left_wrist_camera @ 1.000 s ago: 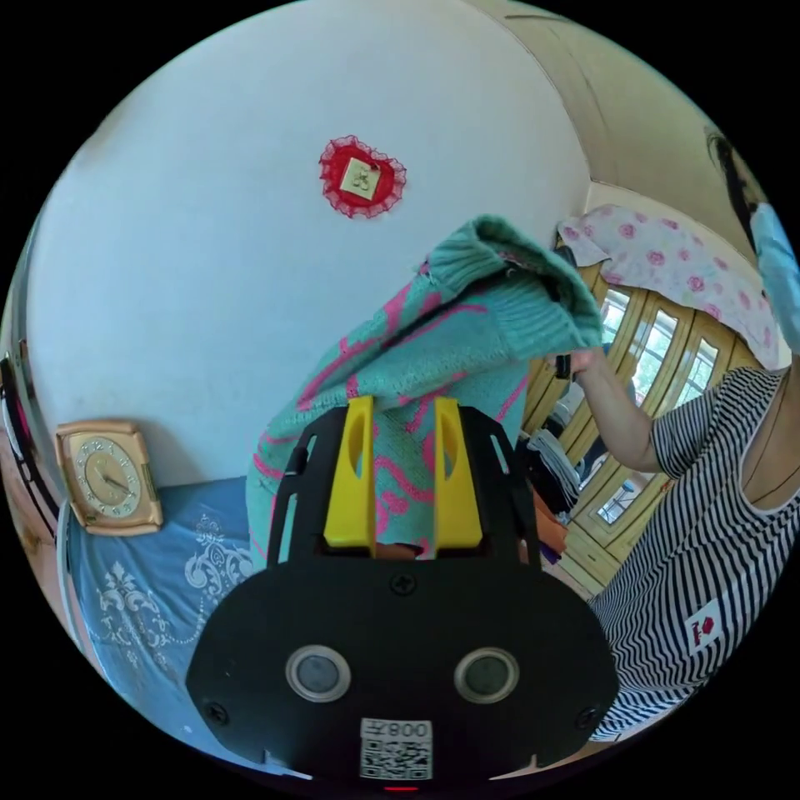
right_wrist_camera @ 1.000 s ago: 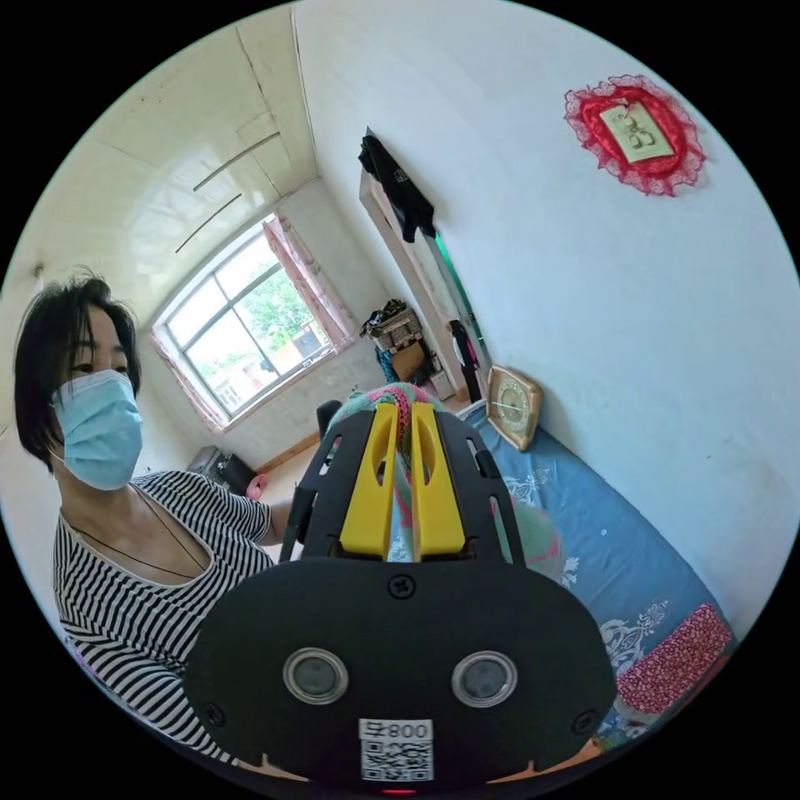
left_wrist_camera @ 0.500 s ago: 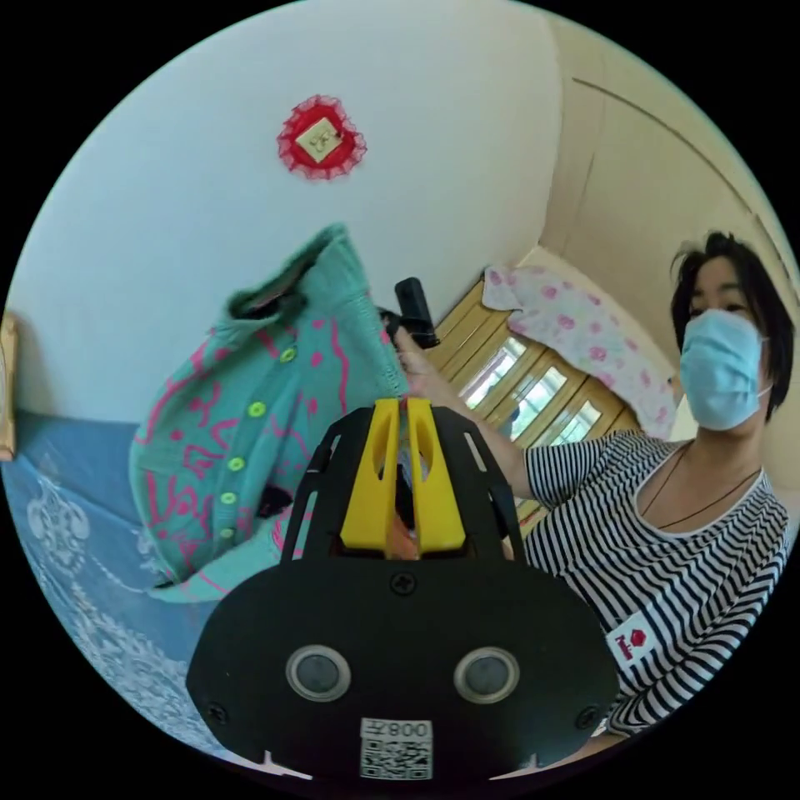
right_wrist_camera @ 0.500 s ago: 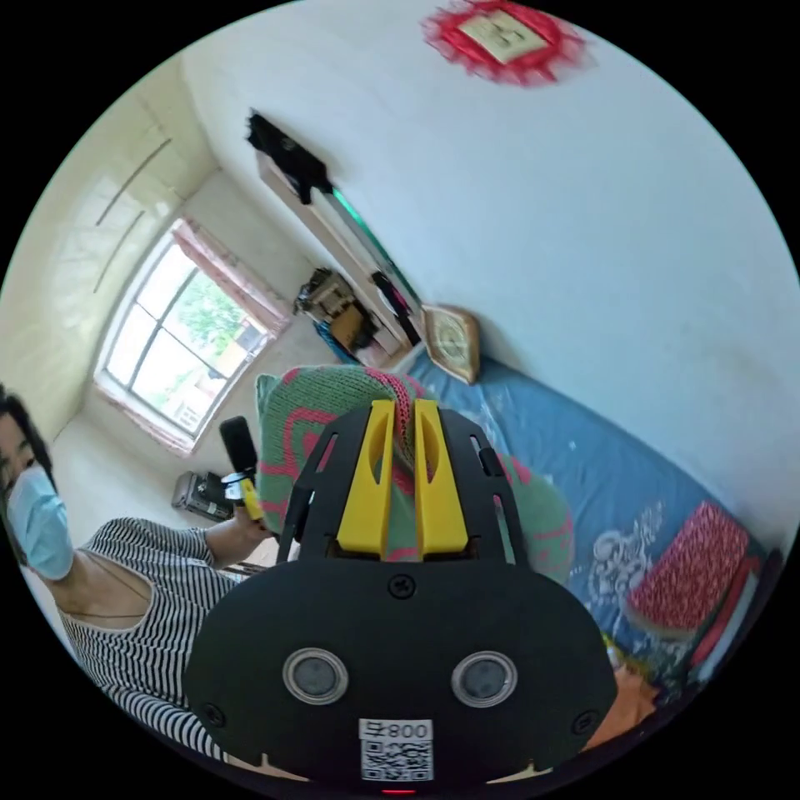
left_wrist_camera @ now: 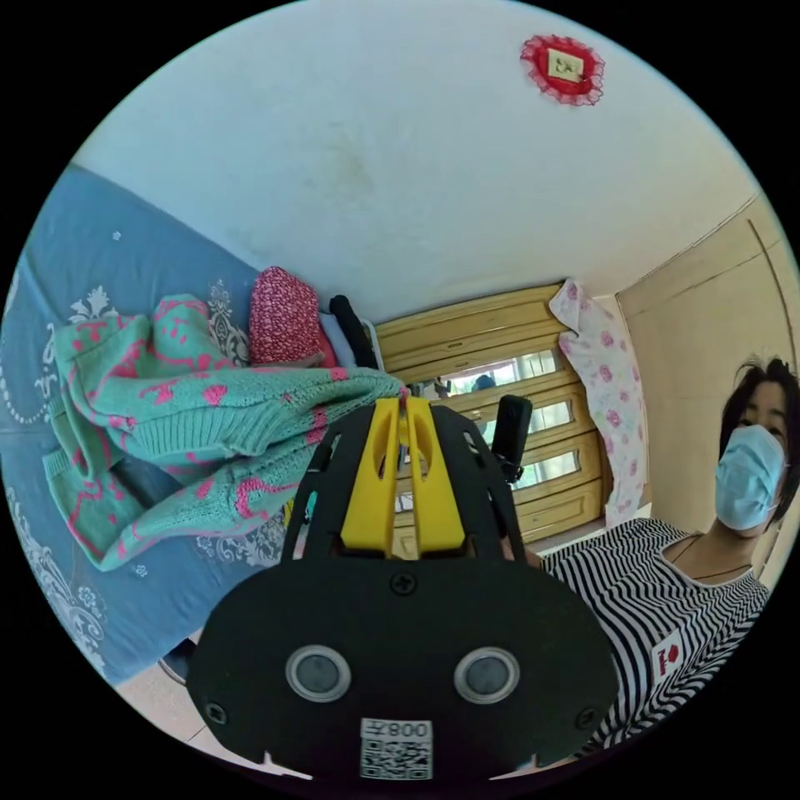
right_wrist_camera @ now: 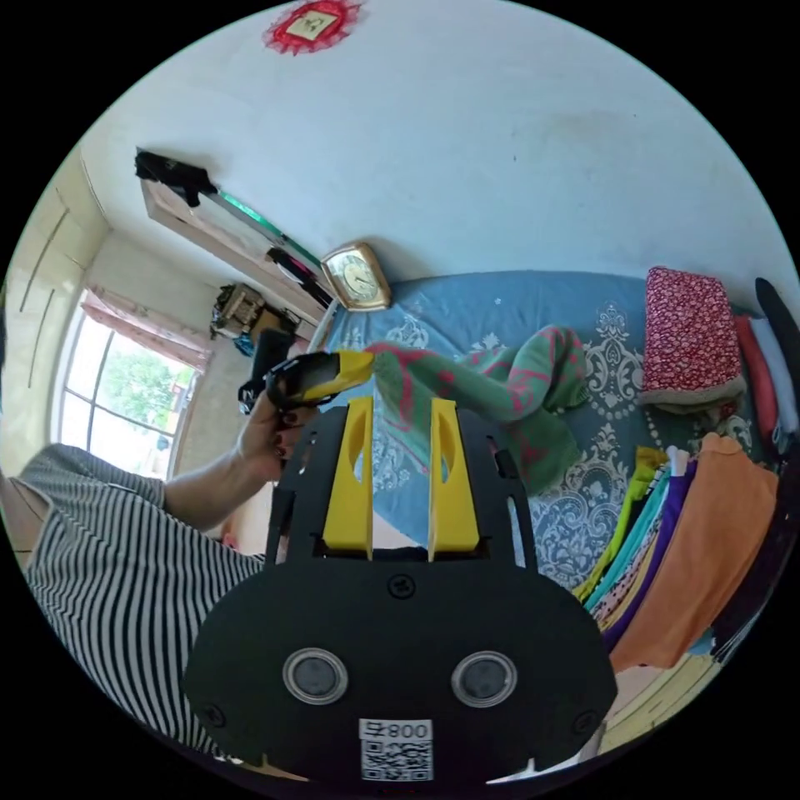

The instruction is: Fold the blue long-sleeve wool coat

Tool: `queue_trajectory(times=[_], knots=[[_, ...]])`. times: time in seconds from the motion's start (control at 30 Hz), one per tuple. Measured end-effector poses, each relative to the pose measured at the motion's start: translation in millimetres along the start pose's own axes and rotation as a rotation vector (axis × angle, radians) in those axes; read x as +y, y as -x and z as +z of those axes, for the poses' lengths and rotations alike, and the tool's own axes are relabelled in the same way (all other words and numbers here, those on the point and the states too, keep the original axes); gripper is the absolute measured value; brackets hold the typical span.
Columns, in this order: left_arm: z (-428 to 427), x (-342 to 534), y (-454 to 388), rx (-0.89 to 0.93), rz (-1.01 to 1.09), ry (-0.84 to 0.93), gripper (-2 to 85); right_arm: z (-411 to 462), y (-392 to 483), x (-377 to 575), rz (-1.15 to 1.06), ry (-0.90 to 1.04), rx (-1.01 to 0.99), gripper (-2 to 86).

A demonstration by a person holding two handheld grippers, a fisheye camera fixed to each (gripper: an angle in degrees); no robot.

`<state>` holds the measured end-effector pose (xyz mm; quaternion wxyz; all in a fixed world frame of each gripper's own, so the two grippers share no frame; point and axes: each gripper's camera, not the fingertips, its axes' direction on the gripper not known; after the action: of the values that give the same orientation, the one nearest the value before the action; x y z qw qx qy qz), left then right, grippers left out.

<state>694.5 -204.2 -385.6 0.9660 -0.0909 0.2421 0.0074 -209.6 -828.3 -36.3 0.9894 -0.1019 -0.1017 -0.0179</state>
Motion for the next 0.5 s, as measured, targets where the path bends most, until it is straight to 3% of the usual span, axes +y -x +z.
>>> queue_trajectory(times=[0.17,0.33,0.43,0.5], knots=[[22,-11,24,-0.034,0.044,0.06,1.8,8,18,-1,-0.045,-0.013,0.132,10.8],[27,-17,51,-0.118,0.104,0.129,1.7,12,14,2,-0.022,0.016,0.111,5.0],[-1,-15,73,0.037,0.152,0.029,1.3,3,15,6,-0.018,0.051,0.119,3.4],[-32,-9,111,-0.068,0.065,-0.054,1.7,-5,18,10,-0.027,0.064,0.119,2.9]])
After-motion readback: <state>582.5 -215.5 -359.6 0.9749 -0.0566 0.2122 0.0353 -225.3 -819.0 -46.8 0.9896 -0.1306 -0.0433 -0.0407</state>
